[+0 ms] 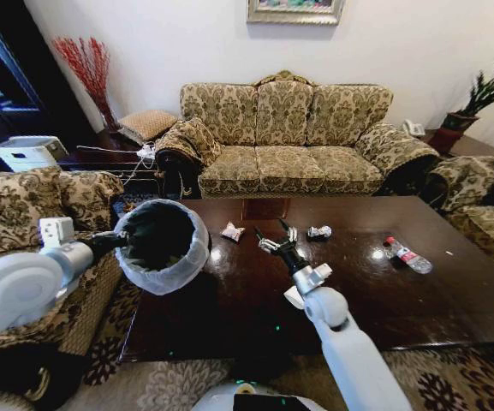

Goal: Move to the front of the table and place the trash on the table into the trash bin.

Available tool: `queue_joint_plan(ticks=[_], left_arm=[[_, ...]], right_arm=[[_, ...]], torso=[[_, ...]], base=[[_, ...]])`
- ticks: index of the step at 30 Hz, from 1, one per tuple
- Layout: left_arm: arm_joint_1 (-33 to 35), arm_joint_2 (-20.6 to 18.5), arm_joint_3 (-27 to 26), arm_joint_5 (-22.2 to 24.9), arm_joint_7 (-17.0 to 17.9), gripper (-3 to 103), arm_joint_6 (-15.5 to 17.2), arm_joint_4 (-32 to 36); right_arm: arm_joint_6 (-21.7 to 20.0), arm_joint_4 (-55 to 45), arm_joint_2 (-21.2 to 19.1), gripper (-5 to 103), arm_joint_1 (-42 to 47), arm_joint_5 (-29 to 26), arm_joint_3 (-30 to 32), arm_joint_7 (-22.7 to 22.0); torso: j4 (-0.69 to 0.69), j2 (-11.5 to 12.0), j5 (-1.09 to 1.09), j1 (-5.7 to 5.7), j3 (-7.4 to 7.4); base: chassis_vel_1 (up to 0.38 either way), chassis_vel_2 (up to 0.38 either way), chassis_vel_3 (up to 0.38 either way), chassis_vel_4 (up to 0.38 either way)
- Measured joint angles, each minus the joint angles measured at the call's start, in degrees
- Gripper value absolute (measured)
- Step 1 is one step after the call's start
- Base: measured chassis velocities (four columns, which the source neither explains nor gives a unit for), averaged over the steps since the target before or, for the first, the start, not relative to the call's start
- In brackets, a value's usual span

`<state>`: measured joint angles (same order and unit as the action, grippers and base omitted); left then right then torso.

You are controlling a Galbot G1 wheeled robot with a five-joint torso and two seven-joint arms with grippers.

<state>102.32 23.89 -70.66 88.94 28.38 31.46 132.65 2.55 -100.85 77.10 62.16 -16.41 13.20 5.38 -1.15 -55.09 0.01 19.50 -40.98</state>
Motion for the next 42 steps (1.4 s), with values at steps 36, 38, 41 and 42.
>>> queue_joint_plan(ticks=[36, 38, 41, 42], left_arm=[[0.39, 1.18, 0.91, -1.19, -1.42, 0, -0.91, 1.53], [0.30, 1.18, 1.03, -1.28, -1.43, 0, -0.95, 1.53], [0.31, 1.37, 1.00, -1.36, -1.45, 0, -0.96, 1.53], [0.35, 1.50, 0.92, -1.38, -1.48, 0, -0.96, 1.53]], right_arm=[[-7.75, 50.40, 15.20, 77, -30.16, -2.90, -13.83, -5.29], [-7.65, 50.44, 15.19, 71, -30.15, -2.56, -13.76, -4.94], [-7.62, 50.36, 15.17, 61, -29.94, -2.26, -13.62, -4.46], [-7.61, 50.23, 15.16, 55, -29.78, -2.26, -13.56, -4.39]], torso=[[0.00, 0.00, -0.01, 0.00, 0.01], [0.00, 0.00, -0.01, 0.00, 0.01], [0.00, 0.00, 0.00, 0.01, 0.01], [0.00, 0.00, 0.00, 0.01, 0.01]], base=[[-0.025, 0.030, 0.028, -0.027], [0.000, 0.000, 0.000, 0.000], [0.000, 0.000, 0.000, 0.000], [0.000, 0.000, 0.000, 0.000]])
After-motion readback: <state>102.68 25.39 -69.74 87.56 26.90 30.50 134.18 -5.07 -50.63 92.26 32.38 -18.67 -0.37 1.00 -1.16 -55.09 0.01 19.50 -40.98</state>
